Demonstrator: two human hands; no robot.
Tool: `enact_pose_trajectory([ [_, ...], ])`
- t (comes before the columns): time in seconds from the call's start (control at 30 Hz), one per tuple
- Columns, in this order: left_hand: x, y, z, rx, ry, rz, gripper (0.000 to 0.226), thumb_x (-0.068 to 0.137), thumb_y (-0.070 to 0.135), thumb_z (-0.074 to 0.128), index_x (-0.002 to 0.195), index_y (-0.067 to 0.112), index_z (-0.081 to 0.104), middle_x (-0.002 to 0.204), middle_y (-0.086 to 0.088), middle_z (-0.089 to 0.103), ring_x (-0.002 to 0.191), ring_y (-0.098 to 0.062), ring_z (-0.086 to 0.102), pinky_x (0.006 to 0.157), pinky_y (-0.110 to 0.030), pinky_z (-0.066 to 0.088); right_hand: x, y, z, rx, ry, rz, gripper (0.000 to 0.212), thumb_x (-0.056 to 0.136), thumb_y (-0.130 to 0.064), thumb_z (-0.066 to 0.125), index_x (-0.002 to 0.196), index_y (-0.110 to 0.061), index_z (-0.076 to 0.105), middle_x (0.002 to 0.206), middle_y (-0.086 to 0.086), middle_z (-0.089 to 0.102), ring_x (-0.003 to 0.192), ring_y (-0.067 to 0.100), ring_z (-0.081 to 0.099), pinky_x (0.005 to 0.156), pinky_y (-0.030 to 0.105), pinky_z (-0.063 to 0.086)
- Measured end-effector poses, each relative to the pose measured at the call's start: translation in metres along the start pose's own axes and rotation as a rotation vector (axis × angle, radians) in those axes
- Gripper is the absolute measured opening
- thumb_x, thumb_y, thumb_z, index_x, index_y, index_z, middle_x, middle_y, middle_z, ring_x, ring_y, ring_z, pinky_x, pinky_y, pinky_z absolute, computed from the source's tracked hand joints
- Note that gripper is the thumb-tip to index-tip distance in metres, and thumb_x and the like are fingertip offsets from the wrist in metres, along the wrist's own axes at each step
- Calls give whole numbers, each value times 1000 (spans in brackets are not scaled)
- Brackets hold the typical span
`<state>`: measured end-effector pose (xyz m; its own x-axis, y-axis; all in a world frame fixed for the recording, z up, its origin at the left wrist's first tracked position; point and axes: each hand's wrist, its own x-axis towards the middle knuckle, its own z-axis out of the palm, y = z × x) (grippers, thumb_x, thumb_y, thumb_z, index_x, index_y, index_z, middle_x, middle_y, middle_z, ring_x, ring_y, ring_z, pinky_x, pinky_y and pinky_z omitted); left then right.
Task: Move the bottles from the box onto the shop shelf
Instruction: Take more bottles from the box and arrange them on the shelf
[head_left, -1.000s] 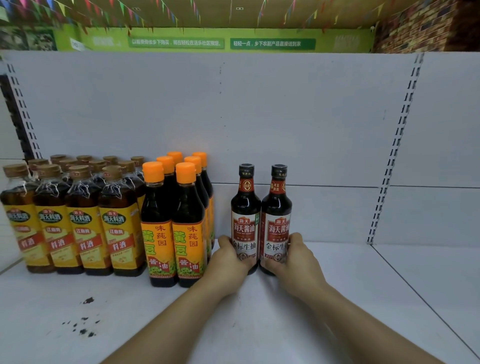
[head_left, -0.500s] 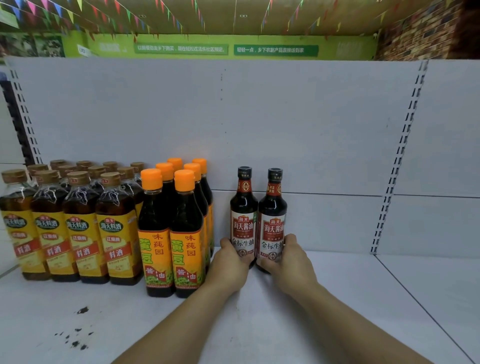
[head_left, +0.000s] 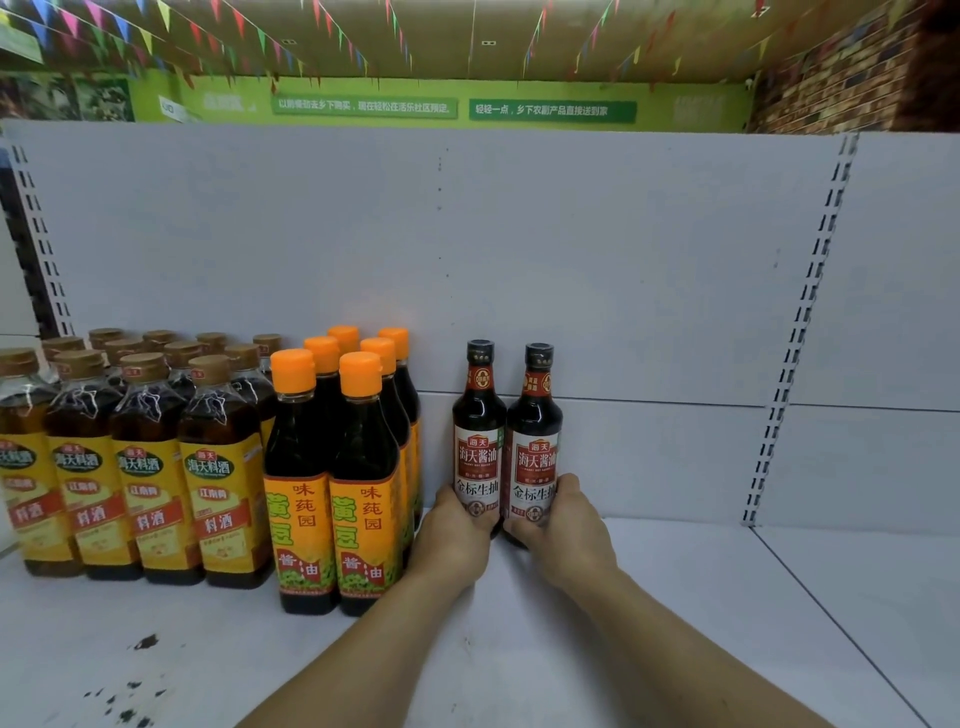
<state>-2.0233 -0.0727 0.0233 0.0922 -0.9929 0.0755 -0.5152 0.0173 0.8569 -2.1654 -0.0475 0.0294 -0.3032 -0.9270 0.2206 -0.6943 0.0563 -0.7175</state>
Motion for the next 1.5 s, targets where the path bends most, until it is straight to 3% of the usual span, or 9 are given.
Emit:
enact_pose_trajectory([
  [0.5,2,5,3,27,-19,-47,48,98,38,62,140,27,43,136,2,64,120,-28,62,101,-41,49,6,0,8,-15,17,-2,51,83,-41,78,111,-17,42,114,4,61,100,26,64,78,40,55],
  [0.73,-1,5,5,5,-29,-73,52,96,41,62,143,31,42,136,3,63,118,-27,61,102,-42,48,2,-3,1,26,-39,29,60,76,-46,81,116,-18,45,116,1,61,102,25,65,86,46,57],
  [0.9,-4,0,13,36,26,-113,64,96,32,61,150,27,29,147,-2,56,128,-35,56,107,-53,47,-4,5,-3,47,-88,42,64,80,-46,80,123,-17,43,123,1,61,109,25,65,91,46,56],
  [1.03,-20,10,9,-11,62,-174,70,102,18,55,160,13,15,158,-12,42,140,-36,46,110,-44,41,-5,7,-15,122,-153,89,53,86,-41,79,116,-19,41,115,-1,60,100,20,62,83,37,54],
  [1.2,-43,12,1,-100,78,-189,67,102,17,56,159,9,22,156,-13,44,133,-32,52,87,-30,38,-14,7,-27,217,-189,162,45,89,-42,76,113,-14,50,103,-1,62,93,20,62,74,32,47],
  [1.33,-59,10,-4,-182,71,-210,62,99,23,63,153,9,37,153,-9,47,134,-29,50,93,-29,35,-24,10,-33,277,-230,160,46,89,-47,74,119,-16,60,114,0,68,103,20,64,83,32,50],
  [1.43,-71,8,-9,-253,88,-216,56,96,26,67,146,13,45,146,-5,52,119,-24,53,95,-34,41,-38,7,-38,353,-297,151,44,89,-45,75,122,-17,67,118,-3,70,107,19,66,97,36,53],
  [1.5,-79,9,-13,-289,102,-211,51,95,29,69,140,16,50,139,-3,56,115,-23,54,101,-41,48,-53,2,-45,405,-347,151,26,92,-40,73,108,-20,68,114,-1,71,104,22,69,90,32,53],
])
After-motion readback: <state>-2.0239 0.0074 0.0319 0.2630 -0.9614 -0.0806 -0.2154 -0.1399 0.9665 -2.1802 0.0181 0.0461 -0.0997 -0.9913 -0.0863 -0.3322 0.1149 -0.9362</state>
